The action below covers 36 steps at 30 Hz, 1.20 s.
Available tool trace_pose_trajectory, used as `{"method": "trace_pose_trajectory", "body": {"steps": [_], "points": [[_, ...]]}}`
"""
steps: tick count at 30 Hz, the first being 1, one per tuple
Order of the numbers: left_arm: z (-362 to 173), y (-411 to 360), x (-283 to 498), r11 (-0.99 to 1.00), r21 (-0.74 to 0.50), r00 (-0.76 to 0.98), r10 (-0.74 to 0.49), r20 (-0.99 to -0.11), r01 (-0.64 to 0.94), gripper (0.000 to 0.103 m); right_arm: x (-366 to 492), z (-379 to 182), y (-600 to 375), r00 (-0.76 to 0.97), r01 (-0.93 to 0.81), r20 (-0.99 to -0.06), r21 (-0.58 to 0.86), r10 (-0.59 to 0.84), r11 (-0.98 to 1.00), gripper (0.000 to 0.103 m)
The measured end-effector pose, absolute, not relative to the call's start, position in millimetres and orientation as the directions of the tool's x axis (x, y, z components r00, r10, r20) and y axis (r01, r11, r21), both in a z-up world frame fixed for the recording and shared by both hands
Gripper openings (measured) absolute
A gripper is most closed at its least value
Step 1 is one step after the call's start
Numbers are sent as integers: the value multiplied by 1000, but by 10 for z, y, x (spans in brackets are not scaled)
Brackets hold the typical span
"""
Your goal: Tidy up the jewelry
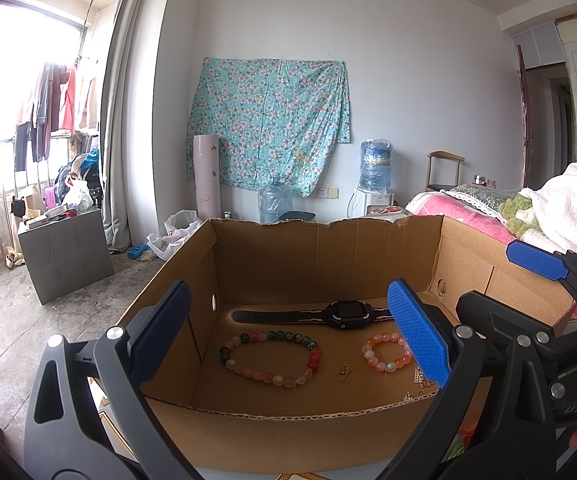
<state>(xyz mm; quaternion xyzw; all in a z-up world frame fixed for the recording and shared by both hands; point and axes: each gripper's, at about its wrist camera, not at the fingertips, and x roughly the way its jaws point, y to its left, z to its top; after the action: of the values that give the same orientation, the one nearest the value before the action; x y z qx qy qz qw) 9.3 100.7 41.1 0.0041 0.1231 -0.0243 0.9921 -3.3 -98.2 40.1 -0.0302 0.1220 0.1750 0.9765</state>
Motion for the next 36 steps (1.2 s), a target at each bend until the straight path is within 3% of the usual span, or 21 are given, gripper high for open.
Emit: {"method": "trace_pose_trajectory", "body": {"steps": [36], "points": [[406,1002,85,999,2,968,-47,-245,49,95,-40,404,-975,909,-349,-249,-16,334,937,95]]}}
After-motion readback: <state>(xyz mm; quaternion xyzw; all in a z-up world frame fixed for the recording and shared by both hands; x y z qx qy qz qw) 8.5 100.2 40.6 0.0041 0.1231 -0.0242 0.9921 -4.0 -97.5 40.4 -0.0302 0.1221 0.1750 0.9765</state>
